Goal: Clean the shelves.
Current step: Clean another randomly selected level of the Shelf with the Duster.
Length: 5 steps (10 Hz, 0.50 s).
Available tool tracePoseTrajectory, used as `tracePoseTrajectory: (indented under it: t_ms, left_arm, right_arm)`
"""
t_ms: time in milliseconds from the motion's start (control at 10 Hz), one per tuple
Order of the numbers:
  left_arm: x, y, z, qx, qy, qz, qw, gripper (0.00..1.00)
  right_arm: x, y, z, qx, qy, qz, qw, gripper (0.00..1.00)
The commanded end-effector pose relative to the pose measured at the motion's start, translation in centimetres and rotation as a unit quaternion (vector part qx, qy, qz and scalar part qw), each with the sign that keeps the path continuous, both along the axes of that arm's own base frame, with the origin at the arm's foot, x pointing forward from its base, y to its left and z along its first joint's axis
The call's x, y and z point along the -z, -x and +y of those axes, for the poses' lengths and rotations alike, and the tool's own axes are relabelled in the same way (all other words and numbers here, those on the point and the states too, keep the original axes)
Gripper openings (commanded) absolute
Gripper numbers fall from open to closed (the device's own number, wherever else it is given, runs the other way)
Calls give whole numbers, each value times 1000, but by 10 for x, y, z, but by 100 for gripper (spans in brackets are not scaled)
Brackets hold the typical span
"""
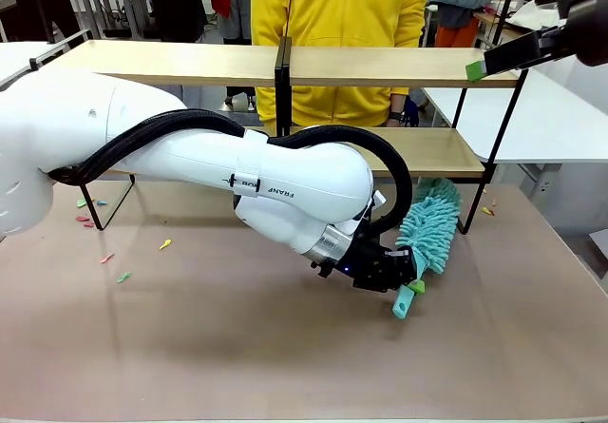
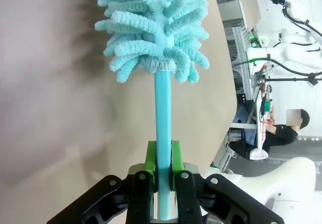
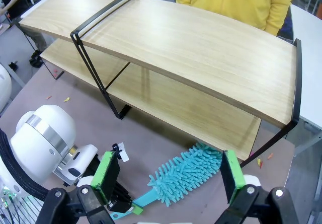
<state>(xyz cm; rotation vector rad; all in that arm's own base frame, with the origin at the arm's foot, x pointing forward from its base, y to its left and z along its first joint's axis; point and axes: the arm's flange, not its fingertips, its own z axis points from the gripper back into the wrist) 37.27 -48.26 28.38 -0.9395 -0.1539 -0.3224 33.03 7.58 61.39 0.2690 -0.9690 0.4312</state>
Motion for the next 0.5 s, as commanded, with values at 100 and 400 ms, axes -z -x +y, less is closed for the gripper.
tracePoseTrajectory:
  t_ms: [100, 400]
  left_arm:
    - [-11, 1, 10, 7, -44, 5, 999, 13]
    - [1, -2, 1, -1, 4, 5, 1000, 13]
  right_arm:
    - [-1, -1, -1, 0, 0, 0, 1000, 100]
    - [-1, -1, -1, 0, 0, 0, 1000, 100]
